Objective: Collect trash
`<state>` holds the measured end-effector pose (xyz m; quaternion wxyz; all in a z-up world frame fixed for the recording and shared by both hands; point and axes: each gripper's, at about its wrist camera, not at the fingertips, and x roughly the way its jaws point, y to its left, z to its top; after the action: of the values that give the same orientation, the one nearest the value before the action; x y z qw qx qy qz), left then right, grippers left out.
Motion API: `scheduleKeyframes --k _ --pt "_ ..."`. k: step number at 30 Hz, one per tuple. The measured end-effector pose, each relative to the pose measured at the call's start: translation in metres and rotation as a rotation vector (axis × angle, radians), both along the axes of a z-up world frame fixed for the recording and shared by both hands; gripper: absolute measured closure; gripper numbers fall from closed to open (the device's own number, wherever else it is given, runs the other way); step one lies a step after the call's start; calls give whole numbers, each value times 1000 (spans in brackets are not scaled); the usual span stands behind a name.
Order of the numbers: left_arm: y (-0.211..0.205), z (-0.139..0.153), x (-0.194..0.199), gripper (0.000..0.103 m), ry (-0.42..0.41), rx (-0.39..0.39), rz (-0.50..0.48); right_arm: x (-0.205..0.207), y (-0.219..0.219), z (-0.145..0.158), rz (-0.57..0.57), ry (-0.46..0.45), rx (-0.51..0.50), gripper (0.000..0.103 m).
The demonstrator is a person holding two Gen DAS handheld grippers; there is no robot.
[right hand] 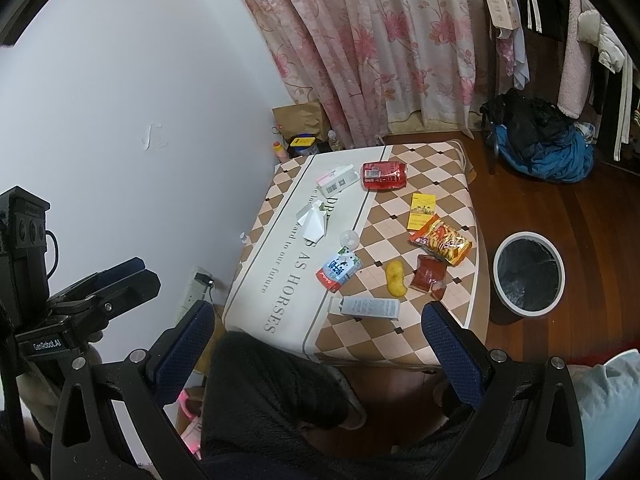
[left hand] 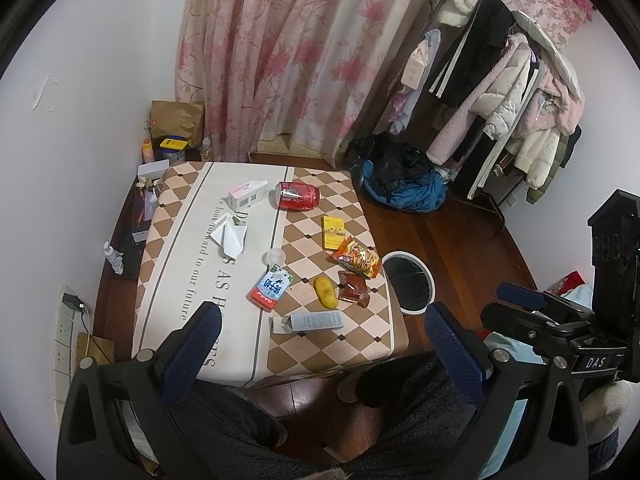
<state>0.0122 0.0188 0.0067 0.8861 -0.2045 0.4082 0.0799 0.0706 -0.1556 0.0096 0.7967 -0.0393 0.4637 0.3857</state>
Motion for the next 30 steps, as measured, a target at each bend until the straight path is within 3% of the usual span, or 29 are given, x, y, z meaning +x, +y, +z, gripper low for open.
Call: scheduleKeyframes --k 24,27,30 --pt "2 1 1 0 6 24 23 0 5 0 -2 -3 6 0" --pt "8 -20 9 0 61 116 94 3 10 -4 -7 -3 -11 0" --pt "18 -62 20 0 143 166 166 11 22 -25 -12 -4 -83 0"
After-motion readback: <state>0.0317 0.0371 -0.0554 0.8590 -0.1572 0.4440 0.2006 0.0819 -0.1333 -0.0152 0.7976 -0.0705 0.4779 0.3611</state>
